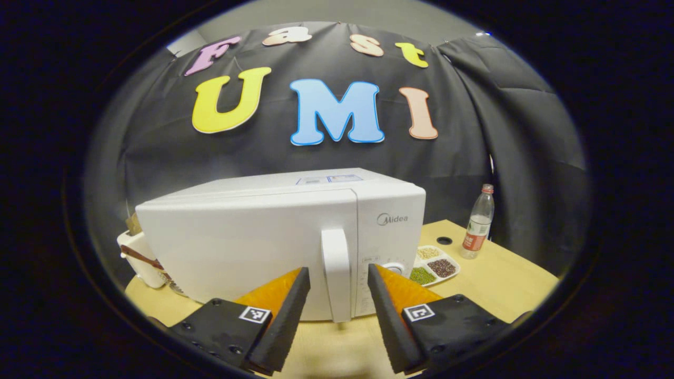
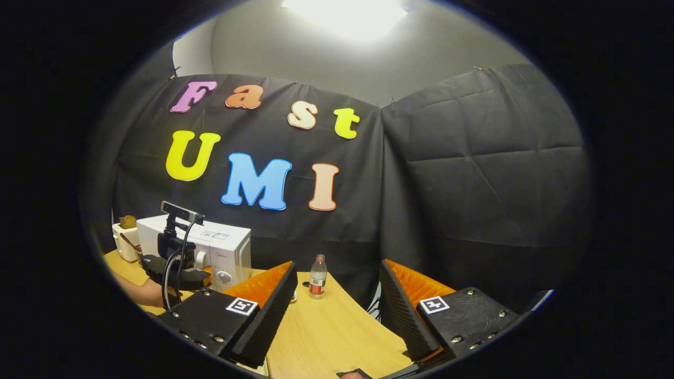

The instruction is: Open the microwave oven with the left hand, put the food in, and close the microwave oven.

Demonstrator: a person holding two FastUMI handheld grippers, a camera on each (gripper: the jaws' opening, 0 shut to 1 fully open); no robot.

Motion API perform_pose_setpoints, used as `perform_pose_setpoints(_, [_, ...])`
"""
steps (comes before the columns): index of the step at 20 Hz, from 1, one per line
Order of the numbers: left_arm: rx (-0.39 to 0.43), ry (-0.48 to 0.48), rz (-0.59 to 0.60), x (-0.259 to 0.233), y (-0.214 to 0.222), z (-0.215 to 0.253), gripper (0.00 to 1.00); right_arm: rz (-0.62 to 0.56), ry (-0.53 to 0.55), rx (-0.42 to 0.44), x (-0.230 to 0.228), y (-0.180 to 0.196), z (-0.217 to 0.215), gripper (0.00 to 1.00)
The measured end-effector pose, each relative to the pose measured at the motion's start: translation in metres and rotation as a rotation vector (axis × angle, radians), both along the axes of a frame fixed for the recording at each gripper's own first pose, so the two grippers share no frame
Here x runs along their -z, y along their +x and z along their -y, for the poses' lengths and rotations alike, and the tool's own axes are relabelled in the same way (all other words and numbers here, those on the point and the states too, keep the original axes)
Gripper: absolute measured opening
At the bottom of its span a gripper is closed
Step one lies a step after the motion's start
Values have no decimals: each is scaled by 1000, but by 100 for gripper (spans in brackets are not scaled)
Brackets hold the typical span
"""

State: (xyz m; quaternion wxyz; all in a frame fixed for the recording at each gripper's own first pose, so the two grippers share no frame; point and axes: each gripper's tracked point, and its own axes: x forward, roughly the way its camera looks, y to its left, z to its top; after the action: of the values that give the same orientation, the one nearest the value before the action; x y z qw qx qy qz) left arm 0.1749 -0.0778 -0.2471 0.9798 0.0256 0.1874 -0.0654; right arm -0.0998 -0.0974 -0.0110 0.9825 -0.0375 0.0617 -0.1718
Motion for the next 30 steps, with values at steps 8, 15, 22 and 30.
perform_pose_setpoints(8, [-7,46,-37,14,4,0,37,-4,3,-20,2,-2,5,96])
perform_pose_setpoints(15, [-34,-1,-71,12,1,-2,17,12,29,-50,3,3,5,96])
perform_pose_setpoints(22, [-31,-30,-50,4,-48,-12,10,16,59,-115,10,20,-6,96])
perform_pose_setpoints(30, [-2,-68,-87,-1,-95,-31,16,15,86,-278,17,48,-52,96])
